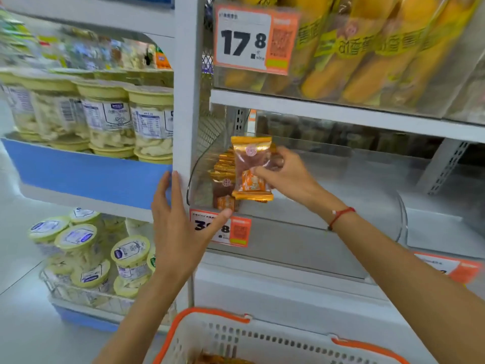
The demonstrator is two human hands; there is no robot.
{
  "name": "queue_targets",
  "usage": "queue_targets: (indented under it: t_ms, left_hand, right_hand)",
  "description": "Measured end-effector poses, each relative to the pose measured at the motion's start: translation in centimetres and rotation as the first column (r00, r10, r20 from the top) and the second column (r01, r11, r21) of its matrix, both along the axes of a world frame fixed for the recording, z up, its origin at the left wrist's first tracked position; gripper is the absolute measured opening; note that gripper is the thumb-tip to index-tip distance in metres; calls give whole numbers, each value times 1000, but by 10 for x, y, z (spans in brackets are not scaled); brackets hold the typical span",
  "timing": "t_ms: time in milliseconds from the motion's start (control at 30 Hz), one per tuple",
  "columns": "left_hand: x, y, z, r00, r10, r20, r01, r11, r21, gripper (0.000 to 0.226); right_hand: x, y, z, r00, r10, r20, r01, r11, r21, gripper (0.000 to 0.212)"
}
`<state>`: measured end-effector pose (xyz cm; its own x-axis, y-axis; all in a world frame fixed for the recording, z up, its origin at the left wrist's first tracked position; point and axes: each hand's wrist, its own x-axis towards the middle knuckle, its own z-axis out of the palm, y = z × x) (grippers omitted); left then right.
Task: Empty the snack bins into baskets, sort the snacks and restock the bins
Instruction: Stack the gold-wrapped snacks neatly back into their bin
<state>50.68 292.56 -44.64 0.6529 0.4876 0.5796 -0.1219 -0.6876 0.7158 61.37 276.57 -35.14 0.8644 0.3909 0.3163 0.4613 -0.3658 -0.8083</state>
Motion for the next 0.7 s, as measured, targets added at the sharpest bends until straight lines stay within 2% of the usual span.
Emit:
queue_targets:
  t_ms: [133, 233, 300, 400, 467, 600, 700]
  left_hand:
    - [3, 7, -9, 1000, -5, -7, 6, 991, 130, 116]
    - [4, 9, -12, 1000, 0, 1, 0, 987, 161, 117]
    - [4, 9, -12, 1000, -2, 1, 2, 988, 155, 116]
    - [4, 8, -13, 1000, 2, -5, -1, 987, 163, 116]
    - [4, 7, -14, 1000, -4, -7, 5, 987, 161, 115]
    - [3, 6, -13, 1000, -15, -14, 17, 987, 160, 115]
    - [3, 7, -13, 1000, -17, -20, 20, 988, 152, 115]
  right_hand:
    - [28, 31, -28, 977, 99, -189, -140, 967, -215, 24]
    - [32, 46, -38, 961, 155, -230, -222, 928, -298, 42]
    - [33, 50, -39, 966, 167, -198, -227, 913, -337, 53]
    - [37, 50, -32, 989, 128, -72, -146, 879, -455, 62]
    - [37, 51, -29, 991, 77, -113, -119, 891, -438, 73]
    - [39, 56, -29, 919, 87, -385, -187, 955, -229, 76]
    - [38, 53, -31, 902, 119, -414, -204, 964, -168, 72]
